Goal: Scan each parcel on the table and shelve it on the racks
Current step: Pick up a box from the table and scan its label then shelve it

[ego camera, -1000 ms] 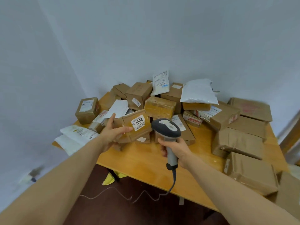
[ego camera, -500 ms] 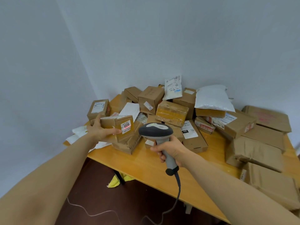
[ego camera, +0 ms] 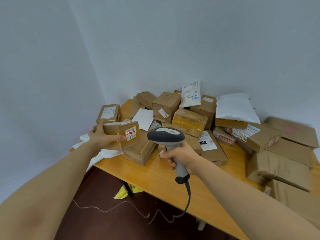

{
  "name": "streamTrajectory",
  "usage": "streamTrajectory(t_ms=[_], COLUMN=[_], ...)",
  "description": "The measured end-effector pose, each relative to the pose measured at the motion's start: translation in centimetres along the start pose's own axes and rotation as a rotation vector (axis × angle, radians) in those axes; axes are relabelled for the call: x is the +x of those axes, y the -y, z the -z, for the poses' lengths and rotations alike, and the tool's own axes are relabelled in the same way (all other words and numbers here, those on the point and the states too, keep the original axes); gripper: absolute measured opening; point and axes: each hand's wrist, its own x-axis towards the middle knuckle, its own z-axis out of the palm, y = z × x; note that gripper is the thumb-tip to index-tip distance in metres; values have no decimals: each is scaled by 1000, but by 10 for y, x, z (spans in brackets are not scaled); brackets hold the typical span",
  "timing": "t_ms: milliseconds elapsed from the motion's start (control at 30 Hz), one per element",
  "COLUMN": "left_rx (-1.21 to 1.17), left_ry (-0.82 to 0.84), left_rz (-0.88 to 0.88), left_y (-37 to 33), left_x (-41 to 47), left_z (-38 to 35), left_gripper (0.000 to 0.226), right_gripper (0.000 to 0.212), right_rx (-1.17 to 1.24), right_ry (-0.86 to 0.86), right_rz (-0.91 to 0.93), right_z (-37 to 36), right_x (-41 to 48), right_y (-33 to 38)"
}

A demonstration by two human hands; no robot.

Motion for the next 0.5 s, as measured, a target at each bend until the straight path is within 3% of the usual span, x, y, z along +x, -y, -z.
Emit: streamTrajectory(t_ms=[500], left_rx=[-75], left_ry=[11], left_rz=[24], left_y=[15], left_x=[12], left_z=[9], left_gripper=[124], right_gripper=[16], right_rx=[-2], right_ry=[-3], right_rz=[-33], right_z=[-14], right_x=[14], right_y=[4])
